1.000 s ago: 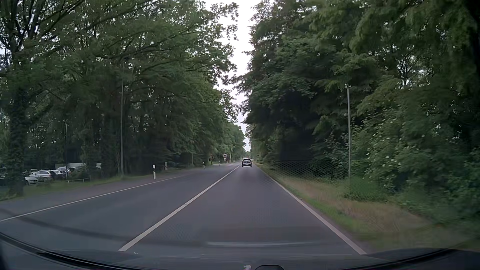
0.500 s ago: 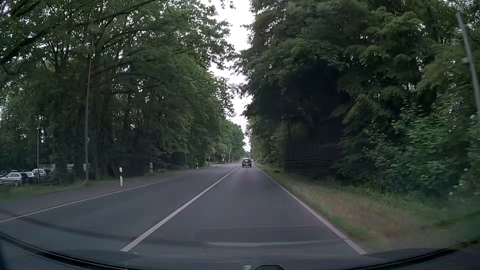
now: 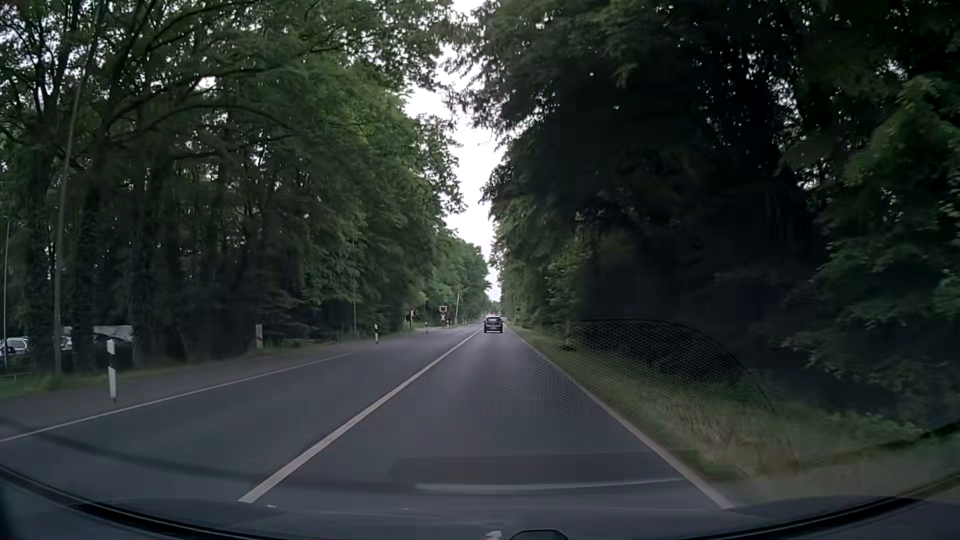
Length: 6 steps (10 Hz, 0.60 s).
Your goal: Follow the waypoints while adhering to traffic rules and regulations
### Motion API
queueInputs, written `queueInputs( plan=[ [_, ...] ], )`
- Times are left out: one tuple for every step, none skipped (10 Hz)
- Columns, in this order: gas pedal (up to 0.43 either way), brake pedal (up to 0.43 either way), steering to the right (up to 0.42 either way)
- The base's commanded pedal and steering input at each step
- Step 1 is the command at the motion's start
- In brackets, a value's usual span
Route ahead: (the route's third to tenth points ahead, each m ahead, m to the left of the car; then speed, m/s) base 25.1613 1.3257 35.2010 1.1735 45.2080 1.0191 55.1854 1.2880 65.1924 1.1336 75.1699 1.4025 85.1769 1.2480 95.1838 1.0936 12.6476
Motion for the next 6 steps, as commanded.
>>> queueInputs(
  plan=[
    [0.22,0.0,0.0],
    [0.22,0.0,0.0],
    [0.209,0.0,-0.001],
    [0.209,0.0,-0.001],
    [0.209,0.0,0.0],
    [0.197,0.0,-0.001]
  ],
)
